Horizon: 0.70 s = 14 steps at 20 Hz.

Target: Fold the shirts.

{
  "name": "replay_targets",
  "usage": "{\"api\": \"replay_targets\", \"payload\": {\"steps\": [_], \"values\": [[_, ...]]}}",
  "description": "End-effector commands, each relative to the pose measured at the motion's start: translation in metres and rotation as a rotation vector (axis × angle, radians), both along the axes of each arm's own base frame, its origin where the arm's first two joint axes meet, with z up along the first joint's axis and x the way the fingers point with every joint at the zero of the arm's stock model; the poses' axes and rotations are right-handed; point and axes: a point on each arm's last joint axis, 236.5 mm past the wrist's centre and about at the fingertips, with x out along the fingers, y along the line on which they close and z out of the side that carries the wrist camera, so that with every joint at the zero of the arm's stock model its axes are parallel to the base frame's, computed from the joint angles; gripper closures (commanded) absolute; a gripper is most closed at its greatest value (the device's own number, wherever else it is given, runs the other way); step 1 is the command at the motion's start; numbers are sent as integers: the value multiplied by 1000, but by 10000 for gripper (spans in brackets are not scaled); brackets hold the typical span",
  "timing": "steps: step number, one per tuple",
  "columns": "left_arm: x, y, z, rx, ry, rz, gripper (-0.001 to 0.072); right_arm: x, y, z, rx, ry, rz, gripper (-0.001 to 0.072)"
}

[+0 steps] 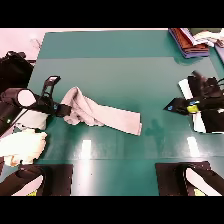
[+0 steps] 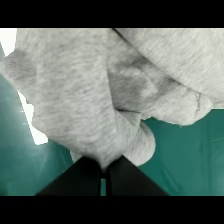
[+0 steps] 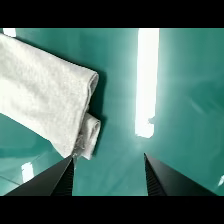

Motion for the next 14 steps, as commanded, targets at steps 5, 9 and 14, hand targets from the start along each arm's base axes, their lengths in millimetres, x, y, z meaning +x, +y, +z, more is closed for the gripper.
{"api": "replay_targets", "payload": {"steps": [5,9,14], "values": [[2,18,5,50,1,4,685,0,80,-91,87,151,96,209],[2,18,5,48,2,5,685,0,118,-113,98,162,115,212],[6,17,6,41,-11,15,685,22,141,-98,98,60,136,280]]}}
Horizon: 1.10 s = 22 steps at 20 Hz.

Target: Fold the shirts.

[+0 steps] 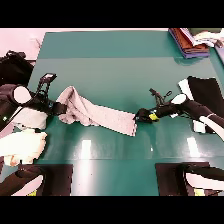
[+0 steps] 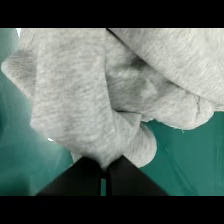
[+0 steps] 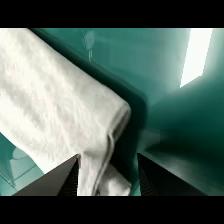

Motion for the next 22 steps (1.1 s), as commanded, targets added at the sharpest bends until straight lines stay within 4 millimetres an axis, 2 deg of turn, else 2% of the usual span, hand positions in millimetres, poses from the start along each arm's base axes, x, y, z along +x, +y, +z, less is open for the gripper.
{"api": "replay_targets", "payload": {"steps": [1,2,4,5,6,7,8,9,11,12,14,16,18,19,22], "values": [[2,-1,1,-9,-8,9,685,16,19,5,-3,-76,6,289],[3,-2,2,-13,-10,11,685,18,23,7,-5,-96,10,387],[3,-2,2,-15,-9,11,685,21,31,8,-9,-130,19,649],[2,-2,2,-14,-8,10,685,23,32,11,-11,-158,27,700],[1,-1,2,-8,-4,7,685,28,32,19,-8,-193,16,701],[1,3,8,16,-1,0,685,39,26,36,0,-248,-15,701],[2,9,21,41,-7,-7,685,52,15,61,7,-316,-45,702],[7,15,40,70,-34,-11,685,65,0,96,4,-403,-56,701],[24,26,103,106,-180,0,685,80,-38,182,-24,-591,-67,701],[32,28,144,108,-285,4,685,80,-58,225,-49,-677,-75,702],[33,28,225,91,-491,-9,685,67,-97,308,-111,-829,-96,702],[18,30,300,70,-673,-13,685,40,-129,372,-190,-946,-128,702],[-3,33,355,57,-804,-17,685,13,-154,421,-268,-1039,-184,701],[-14,35,373,51,-838,-14,685,1,-164,436,-307,-1073,-216,701],[-45,31,408,9,-894,-34,685,-25,-188,466,-411,-1124,-311,701]]}}
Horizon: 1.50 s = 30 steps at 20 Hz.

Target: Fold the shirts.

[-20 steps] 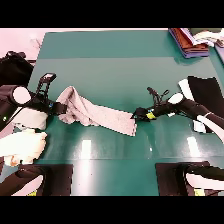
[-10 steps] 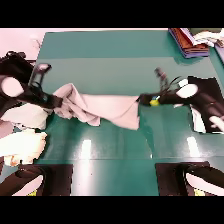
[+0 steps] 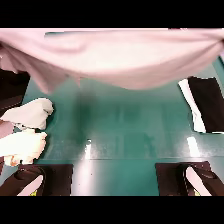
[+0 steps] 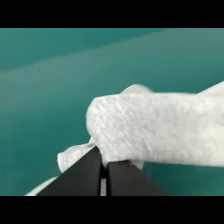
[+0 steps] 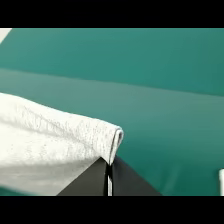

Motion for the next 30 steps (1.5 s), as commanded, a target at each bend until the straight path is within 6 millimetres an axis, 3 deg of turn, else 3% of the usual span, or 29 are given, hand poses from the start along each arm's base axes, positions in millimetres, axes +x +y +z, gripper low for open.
{"api": "replay_targets", "payload": {"steps": [1,4,6,8,9,12,15,17,19,20,21,22,23,26,28,30], "values": [[-41,-5,53,-28,-113,-56,685,-40,-24,37,-70,-66,-138,701],[-55,-35,65,-86,-135,-181,686,-37,-29,22,-36,8,-147,702],[-46,-56,43,-115,-48,-253,686,-25,-27,-10,12,158,-104,702],[-24,-68,-9,-103,120,-282,686,-11,-30,-57,23,347,-93,702],[-12,-70,-41,-91,214,-281,686,-5,-33,-89,11,462,-95,702],[24,-76,-156,-50,506,-281,686,3,-20,-194,-32,790,-42,702],[66,-79,-262,-26,667,-260,686,35,-8,-273,-4,915,-19,703],[103,-79,-308,-13,687,-223,685,64,-6,-309,17,930,-35,702],[141,-78,-333,-34,648,-175,684,92,-10,-326,27,922,-53,699],[156,-75,-339,-64,637,-136,684,104,-11,-327,28,917,-54,584],[169,-67,-340,-96,626,-92,604,113,-13,-326,27,917,-54,371],[178,-59,-336,-127,616,-52,323,119,-18,-322,29,919,-55,341],[184,-46,-328,-154,605,-14,220,120,-22,-316,28,923,-55,341],[169,-5,-323,-194,703,49,220,106,-31,-303,9,942,-27,345],[142,14,-341,-222,833,71,219,90,-34,-304,8,942,-31,347],[117,20,-369,-252,943,75,219,72,-34,-311,13,954,-38,347]]}}
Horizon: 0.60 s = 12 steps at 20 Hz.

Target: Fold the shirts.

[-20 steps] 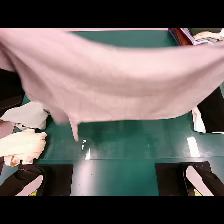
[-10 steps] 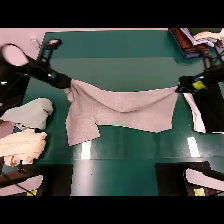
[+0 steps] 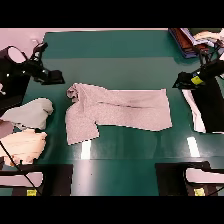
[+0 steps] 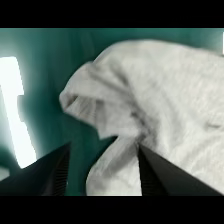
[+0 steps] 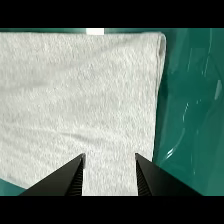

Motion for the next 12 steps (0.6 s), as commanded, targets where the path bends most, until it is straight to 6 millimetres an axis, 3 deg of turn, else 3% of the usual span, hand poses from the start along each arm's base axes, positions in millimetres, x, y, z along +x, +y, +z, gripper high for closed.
{"api": "replay_targets", "payload": {"steps": [1,4,7,12], "values": [[-43,14,-41,-69,199,32,219,-27,0,-8,0,19,5,347],[-66,3,-80,-114,268,38,220,-50,10,-17,28,39,16,348],[-77,-2,-105,-135,289,60,220,-56,23,-16,81,18,9,348],[-84,-15,-122,-197,289,84,221,-52,38,-7,153,-6,3,348]]}}
